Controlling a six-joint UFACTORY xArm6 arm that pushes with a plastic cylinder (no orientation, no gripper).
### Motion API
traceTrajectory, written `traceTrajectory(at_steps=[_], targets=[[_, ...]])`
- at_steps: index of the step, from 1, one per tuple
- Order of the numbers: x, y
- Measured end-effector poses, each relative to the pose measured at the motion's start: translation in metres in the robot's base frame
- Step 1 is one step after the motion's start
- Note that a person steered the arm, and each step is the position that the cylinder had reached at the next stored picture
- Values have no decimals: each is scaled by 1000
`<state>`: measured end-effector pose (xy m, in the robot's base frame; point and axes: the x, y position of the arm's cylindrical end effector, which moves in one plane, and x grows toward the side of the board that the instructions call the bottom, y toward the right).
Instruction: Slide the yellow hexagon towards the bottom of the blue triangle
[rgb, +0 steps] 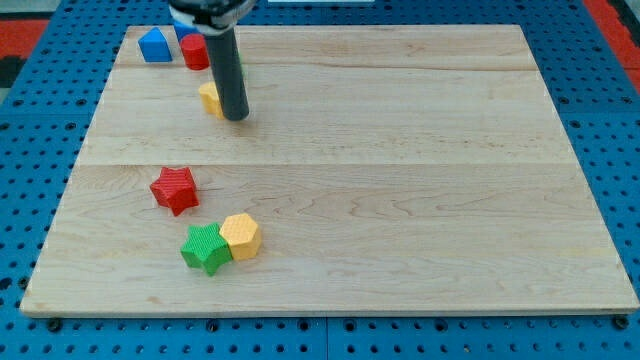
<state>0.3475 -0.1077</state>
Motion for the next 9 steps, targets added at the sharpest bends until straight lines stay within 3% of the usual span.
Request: traceTrajectory(at_steps=[1, 2, 3, 4, 5, 7, 9], targets=[[-23, -15], [9, 28], [98, 96], [193, 101], [237, 93], [162, -20], [118, -54]])
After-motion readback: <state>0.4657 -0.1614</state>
